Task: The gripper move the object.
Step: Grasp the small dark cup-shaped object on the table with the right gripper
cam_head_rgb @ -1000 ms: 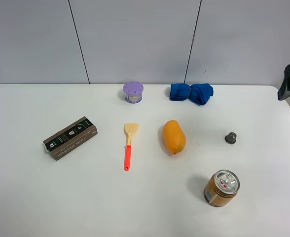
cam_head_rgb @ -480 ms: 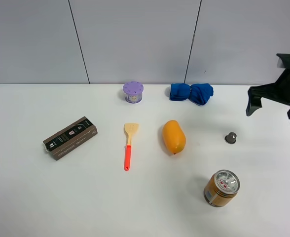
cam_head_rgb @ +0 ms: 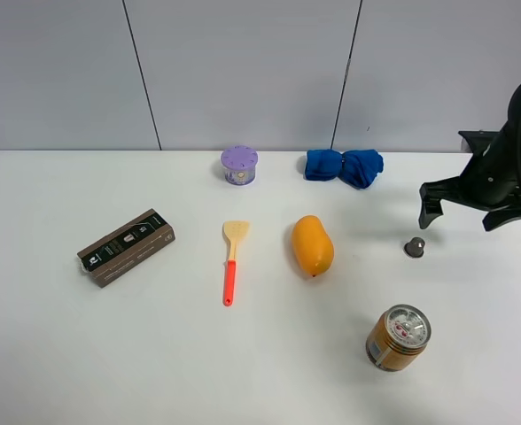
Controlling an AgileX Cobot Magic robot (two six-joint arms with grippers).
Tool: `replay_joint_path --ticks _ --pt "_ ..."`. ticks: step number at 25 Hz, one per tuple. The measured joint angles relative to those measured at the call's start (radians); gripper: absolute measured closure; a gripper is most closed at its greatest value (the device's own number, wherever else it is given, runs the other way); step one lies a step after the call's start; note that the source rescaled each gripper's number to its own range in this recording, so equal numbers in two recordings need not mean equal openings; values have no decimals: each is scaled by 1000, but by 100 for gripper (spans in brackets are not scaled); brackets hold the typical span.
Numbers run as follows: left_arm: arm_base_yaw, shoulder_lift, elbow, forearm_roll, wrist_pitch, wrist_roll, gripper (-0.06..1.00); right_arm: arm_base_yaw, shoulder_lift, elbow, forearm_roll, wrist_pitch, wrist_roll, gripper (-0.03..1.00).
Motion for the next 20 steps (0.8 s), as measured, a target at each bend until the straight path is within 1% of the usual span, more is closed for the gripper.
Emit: replay_joint_path --ticks 3,5,8,12,16,20 --pt "0 0 0 -1 0 0 -6 0 23 0 30 -23 -16 -3" --pt "0 0 0 -1 0 0 -6 3 34 0 59 -30 -51 -3" --pt "0 0 0 -1 0 0 -6 30 50 0 69 -56 -85 -3" --pt "0 0 0 -1 0 0 -6 78 66 0 67 -98 -87 -3" --pt "0 0 0 -1 0 0 -6 115 74 0 36 -116 -81 -3" --pt "0 0 0 -1 0 0 -6 120 101 0 12 -112 -51 -3"
